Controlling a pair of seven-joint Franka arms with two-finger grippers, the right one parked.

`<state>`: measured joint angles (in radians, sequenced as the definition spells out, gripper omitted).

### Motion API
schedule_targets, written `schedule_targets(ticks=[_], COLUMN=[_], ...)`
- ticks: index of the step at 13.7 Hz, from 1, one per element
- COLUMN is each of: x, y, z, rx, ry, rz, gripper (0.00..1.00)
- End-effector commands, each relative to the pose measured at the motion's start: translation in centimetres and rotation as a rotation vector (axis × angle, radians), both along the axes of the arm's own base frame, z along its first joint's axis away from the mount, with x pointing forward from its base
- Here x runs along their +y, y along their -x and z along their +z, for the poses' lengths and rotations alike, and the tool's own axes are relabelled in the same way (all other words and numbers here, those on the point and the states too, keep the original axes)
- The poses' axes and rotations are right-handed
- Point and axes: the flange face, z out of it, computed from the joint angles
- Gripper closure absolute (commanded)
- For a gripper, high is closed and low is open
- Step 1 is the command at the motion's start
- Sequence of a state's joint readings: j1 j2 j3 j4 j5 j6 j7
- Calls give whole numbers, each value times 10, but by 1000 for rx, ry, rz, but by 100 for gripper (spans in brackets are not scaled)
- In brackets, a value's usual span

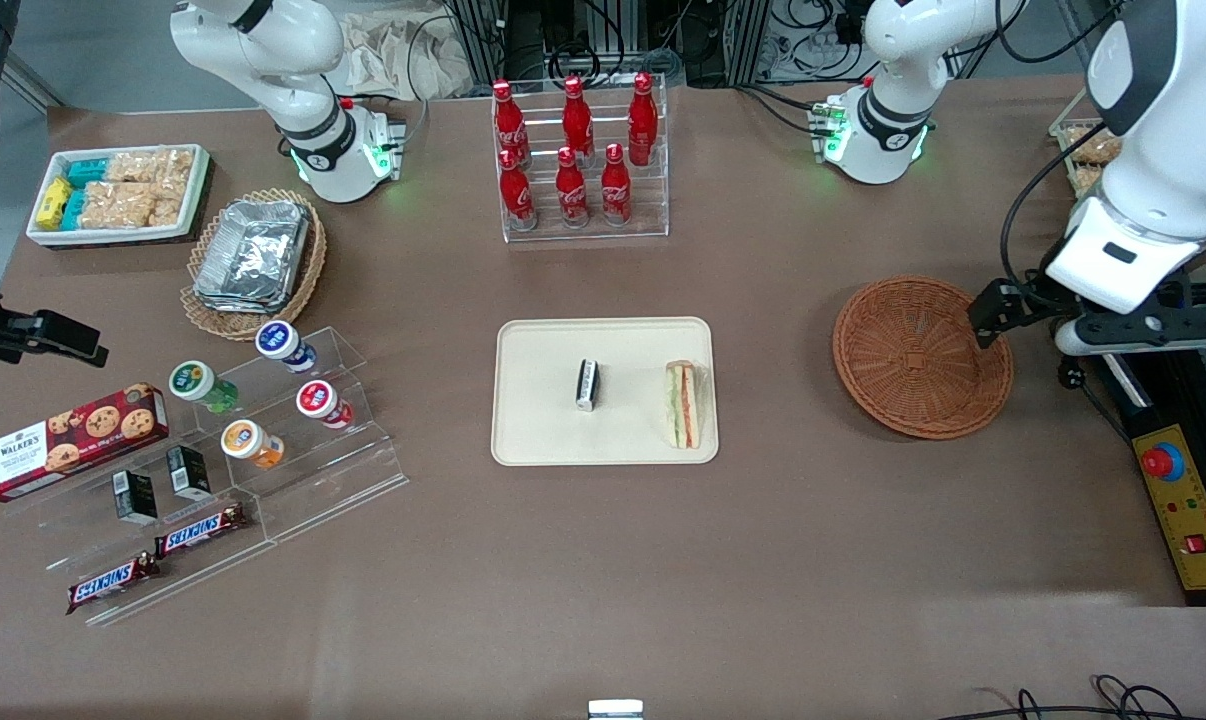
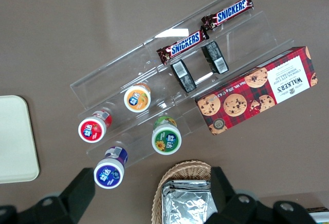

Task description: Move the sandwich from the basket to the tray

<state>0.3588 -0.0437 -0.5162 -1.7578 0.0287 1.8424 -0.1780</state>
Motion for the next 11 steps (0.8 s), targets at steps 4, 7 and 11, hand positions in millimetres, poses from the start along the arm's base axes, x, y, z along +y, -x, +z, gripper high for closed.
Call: schedule_targets(ticks=[4,7,11], x=[16,29,25], y=[-1,-23,-28], z=[23,47,42], rx=[22,-23,-15], ry=[25,38,26], rz=[22,53,-43], gripper=[0,0,0])
